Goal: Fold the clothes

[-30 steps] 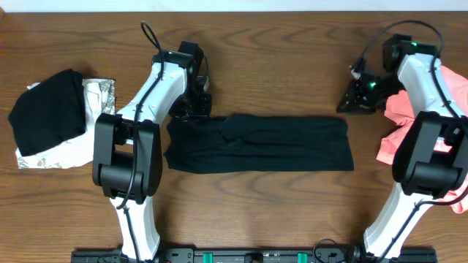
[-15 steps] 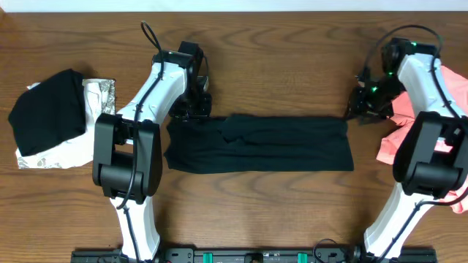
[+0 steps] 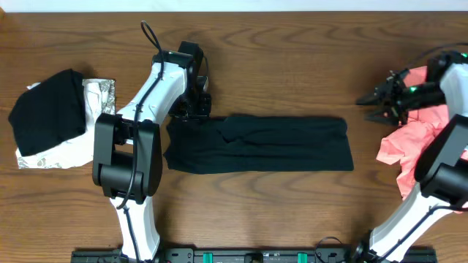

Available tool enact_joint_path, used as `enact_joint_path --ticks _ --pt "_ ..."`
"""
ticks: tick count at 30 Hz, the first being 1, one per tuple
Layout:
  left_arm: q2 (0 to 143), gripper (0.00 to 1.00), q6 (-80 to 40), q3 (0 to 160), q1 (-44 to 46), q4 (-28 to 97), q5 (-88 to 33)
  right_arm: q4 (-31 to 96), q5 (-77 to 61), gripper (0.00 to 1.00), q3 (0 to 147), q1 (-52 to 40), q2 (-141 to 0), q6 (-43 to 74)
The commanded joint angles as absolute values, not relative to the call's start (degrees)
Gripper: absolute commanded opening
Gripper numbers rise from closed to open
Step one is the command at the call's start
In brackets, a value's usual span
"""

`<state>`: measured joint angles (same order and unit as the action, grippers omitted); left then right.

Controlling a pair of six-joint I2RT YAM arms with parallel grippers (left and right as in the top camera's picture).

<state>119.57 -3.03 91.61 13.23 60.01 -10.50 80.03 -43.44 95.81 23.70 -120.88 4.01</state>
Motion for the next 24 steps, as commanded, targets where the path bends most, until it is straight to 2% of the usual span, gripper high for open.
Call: enact_joint_path --ticks 1,5,11,24 --pt "118.91 0.06 -3.31 91.53 13.15 60.40 -9.78 79.48 -47.70 0.55 92.23 25.47 -119.61 3.81" --pt "118.91 0.06 -3.31 91.53 13.15 60.40 -9.78 76.38 -57.78 0.55 84.88 25.98 -119.61 -0.56" --pt "118.91 0.06 -3.31 91.53 13.15 60.40 -9.78 68.16 -57.87 0.55 76.71 26.46 -119.61 0.84" --pt "118.93 0.06 -3.31 91.53 13.15 60.38 -9.80 63.57 -58.08 0.56 76.16 27.86 -119.59 4.51"
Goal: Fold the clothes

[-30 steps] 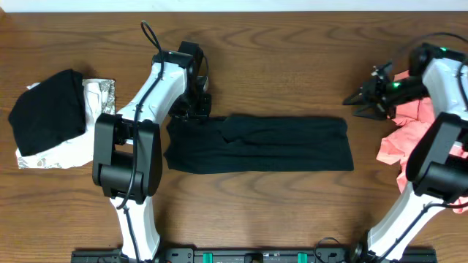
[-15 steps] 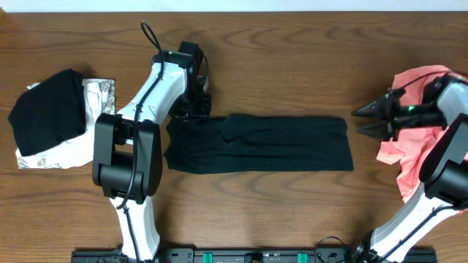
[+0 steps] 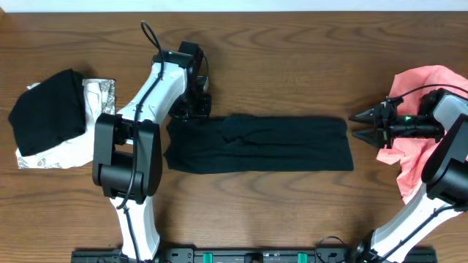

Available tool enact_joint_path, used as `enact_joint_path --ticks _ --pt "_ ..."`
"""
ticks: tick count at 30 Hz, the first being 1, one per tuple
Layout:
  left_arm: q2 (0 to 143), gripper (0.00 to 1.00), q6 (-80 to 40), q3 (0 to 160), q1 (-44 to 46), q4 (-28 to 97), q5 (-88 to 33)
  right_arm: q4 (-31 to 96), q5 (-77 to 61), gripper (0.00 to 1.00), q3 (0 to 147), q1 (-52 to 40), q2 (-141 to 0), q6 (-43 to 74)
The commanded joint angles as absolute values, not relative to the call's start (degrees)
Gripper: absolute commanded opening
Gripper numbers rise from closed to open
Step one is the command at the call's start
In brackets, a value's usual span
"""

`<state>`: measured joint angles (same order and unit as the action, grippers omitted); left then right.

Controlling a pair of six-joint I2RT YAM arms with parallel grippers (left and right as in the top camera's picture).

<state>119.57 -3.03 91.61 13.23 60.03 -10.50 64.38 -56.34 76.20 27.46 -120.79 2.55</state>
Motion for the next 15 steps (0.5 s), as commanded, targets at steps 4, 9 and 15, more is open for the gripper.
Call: enact_joint_path --ticks 4,9,15 --pt "118.93 0.06 -3.31 91.53 13.15 60.38 -9.82 58.72 -56.93 0.56 76.16 27.83 -119.59 6.63" --pt "118.91 0.06 -3.31 91.53 13.15 60.20 -9.80 55.57 -46.11 0.50 76.16 26.52 -119.59 -6.52" --pt "118.91 0.06 -3.33 91.53 13.15 59.96 -9.82 58.39 -43.53 0.41 76.16 25.36 -119.59 -24.03"
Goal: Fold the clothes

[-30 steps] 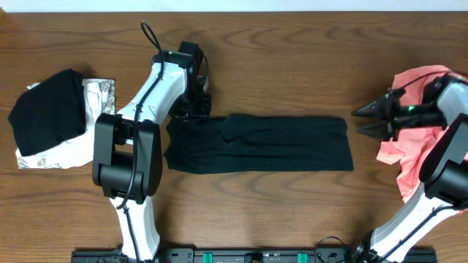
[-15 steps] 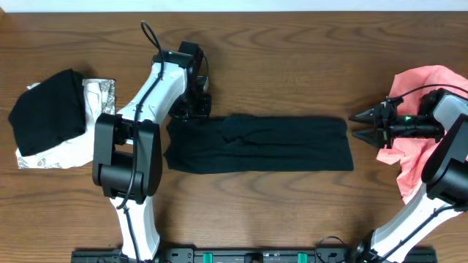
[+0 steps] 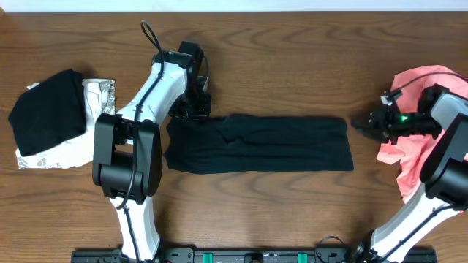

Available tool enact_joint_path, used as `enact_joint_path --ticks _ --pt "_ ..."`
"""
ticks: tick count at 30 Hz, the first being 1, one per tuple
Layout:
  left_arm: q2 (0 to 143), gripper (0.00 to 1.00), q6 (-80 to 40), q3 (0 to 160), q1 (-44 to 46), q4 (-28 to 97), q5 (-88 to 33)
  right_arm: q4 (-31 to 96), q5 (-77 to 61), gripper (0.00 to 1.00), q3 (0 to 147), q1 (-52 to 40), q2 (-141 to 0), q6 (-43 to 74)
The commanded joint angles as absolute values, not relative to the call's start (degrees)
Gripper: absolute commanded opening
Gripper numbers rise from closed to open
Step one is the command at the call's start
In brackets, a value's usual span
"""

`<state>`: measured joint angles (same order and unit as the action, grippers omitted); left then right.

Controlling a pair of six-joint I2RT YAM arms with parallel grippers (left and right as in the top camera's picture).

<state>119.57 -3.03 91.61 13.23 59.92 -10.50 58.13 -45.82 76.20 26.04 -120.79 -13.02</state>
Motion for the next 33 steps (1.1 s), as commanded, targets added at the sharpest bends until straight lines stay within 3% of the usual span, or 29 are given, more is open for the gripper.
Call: enact_joint_path --ticks 1,11,20,33 --pt "118.91 0.06 -3.33 91.53 13.15 59.90 -9.80 58.33 -43.53 0.42 76.16 25.39 -119.59 -24.53" --pt "118.93 0.06 -3.36 91.53 13.15 59.72 -9.82 58.02 -43.20 0.42 76.16 24.36 -119.59 -34.74" --pt "118.93 0.06 -3.36 91.53 13.15 59.72 -9.82 52.38 -35.81 0.37 76.16 18.20 -119.59 -34.94" --pt "118.93 0.06 -3.36 91.53 13.15 59.75 -9.82 37.58 -23.11 0.38 76.16 14.02 -119.59 -15.07"
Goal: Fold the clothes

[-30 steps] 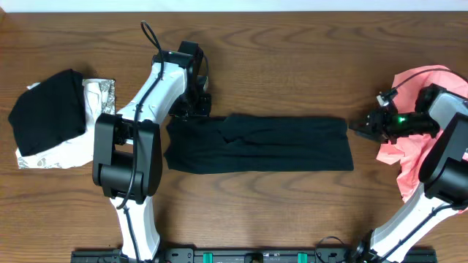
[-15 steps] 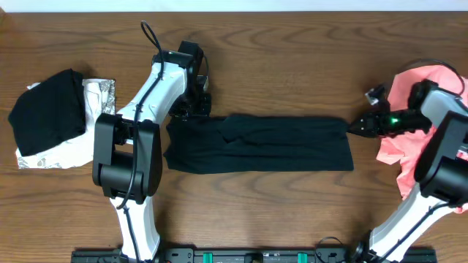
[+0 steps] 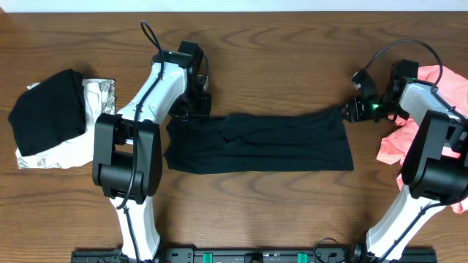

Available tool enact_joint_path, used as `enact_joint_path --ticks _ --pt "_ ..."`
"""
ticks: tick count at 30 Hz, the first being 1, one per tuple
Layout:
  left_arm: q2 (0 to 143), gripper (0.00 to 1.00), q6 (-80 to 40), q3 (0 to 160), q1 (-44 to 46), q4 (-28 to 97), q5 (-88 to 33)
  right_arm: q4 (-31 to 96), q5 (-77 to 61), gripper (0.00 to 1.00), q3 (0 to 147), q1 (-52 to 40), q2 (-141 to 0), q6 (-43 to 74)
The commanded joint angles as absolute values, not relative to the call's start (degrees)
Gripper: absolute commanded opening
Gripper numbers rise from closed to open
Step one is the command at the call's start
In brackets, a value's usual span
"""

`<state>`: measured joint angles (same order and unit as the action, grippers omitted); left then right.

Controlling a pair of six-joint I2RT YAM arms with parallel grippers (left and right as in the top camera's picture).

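A black garment (image 3: pixel 278 144), folded into a long strip, lies across the middle of the wooden table. My left gripper (image 3: pixel 193 110) sits low on the strip's upper left corner, and its dark fingers appear shut on the bunched cloth there. Coming in from the right, my right gripper (image 3: pixel 349 112) is at the upper right corner. That corner is drawn up into a small point between its fingers, so it looks shut on the cloth.
At the far left, a folded black garment (image 3: pixel 45 109) rests on a white patterned cloth (image 3: pixel 99 93). A crumpled pink garment (image 3: pixel 398 142) lies at the right edge, partly under my right arm. Both arm bases stand at the front edge.
My right gripper has moved left and back, from beside the pink garment to the strip's upper right corner. That corner now points up towards it. The left arm has not moved.
My left gripper stayed at the strip's upper left corner throughout. My right gripper was open over the pink garment at the far right. It then stood open just right of the strip, then looked narrower there, and now it is on the strip's upper right corner.
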<state>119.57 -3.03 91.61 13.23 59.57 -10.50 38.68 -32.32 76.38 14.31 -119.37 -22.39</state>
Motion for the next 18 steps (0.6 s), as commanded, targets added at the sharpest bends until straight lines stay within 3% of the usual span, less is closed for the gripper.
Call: enact_joint_path --ticks 1,14,18 --pt "118.93 0.06 -3.36 91.53 13.15 59.75 -9.82 36.77 -21.74 0.39 76.16 14.02 -119.59 -13.45" --pt "118.93 0.06 -3.36 91.53 13.15 59.81 -9.82 35.18 -17.56 0.41 76.97 14.06 -118.65 -7.14" --pt "118.91 0.06 -3.36 91.53 13.15 59.81 -9.82 37.45 -24.32 0.27 78.94 14.06 -115.72 -7.35"
